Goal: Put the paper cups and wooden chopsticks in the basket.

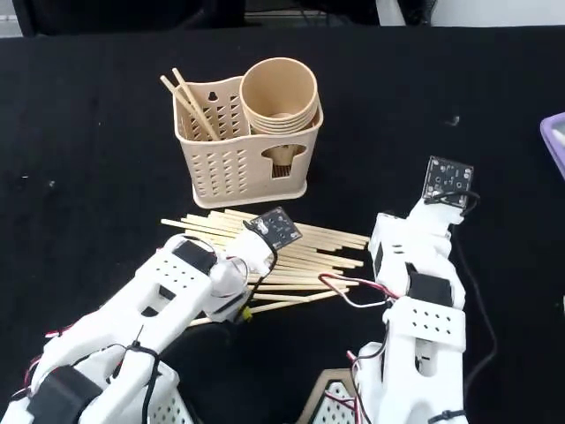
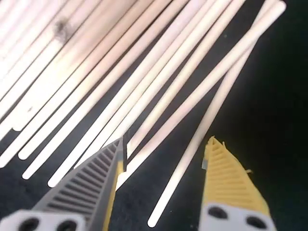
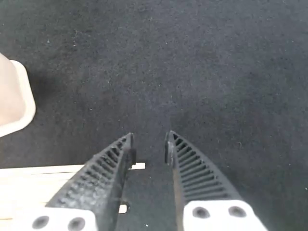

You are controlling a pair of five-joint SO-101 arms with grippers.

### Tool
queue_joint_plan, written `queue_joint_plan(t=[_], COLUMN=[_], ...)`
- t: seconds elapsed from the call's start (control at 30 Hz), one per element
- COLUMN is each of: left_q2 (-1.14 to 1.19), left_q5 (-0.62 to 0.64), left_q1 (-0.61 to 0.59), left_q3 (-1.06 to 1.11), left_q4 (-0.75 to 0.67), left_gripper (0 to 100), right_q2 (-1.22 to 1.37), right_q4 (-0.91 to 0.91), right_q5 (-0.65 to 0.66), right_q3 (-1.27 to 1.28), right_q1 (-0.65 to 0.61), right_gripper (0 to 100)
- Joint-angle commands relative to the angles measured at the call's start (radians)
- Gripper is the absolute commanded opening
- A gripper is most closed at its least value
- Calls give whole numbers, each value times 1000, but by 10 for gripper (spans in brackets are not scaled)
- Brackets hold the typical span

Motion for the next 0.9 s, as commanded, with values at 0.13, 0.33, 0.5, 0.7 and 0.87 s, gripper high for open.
queue_joint_plan(t=[0.13, 0.33, 0.5, 0.7, 0.87], left_q2=[11, 11, 11, 0, -2], left_q5=[0, 0, 2, 3, 3], left_q1=[4, 5, 7, 7, 8], left_q3=[-8, -1, 71, 113, 74], left_q4=[-14, -14, -80, -101, -9], left_gripper=[260, 260, 260, 245, 145], right_q2=[-7, -7, -7, -7, -7], right_q4=[-17, -17, -17, -17, -17], right_q5=[-2, -2, -2, -2, -2], right_q3=[-4, -4, -4, -4, -4], right_q1=[12, 12, 12, 12, 12], right_gripper=[109, 109, 109, 109, 109])
